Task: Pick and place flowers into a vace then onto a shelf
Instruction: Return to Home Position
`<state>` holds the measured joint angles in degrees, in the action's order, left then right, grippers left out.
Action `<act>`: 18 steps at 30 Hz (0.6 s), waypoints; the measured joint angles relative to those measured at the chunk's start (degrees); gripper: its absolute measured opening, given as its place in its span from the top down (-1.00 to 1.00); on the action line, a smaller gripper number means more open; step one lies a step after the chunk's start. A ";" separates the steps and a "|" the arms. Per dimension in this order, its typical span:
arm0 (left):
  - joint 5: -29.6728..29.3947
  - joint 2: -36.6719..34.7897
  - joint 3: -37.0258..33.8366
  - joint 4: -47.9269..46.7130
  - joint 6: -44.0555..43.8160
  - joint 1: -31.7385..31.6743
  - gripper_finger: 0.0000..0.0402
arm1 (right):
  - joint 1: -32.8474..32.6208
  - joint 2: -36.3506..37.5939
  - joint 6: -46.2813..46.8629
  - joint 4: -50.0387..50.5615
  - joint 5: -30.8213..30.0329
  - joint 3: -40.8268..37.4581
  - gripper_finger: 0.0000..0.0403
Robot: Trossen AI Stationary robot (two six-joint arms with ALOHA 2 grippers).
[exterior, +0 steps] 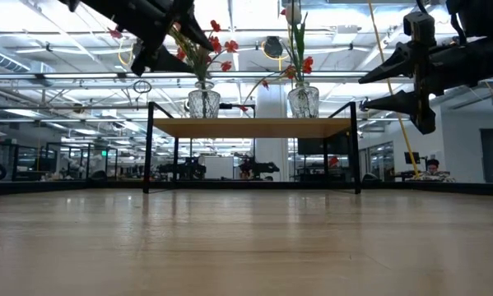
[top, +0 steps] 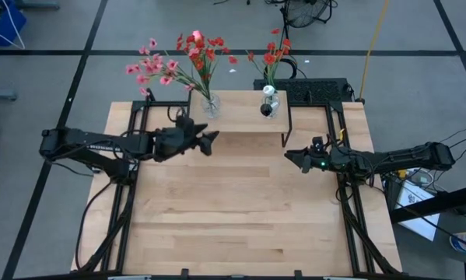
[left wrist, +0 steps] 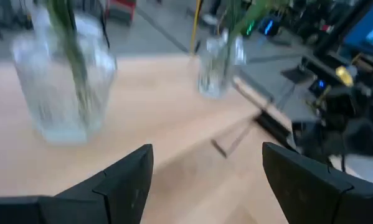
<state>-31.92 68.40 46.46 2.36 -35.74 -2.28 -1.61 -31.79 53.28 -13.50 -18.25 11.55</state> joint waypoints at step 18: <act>9.51 -0.46 -0.84 -18.71 -7.33 11.10 0.92 | 0.00 -0.01 5.86 8.88 0.70 0.00 0.03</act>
<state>-22.41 67.94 45.62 -16.35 -43.08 8.82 -1.61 -31.80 59.15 -4.62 -17.55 11.55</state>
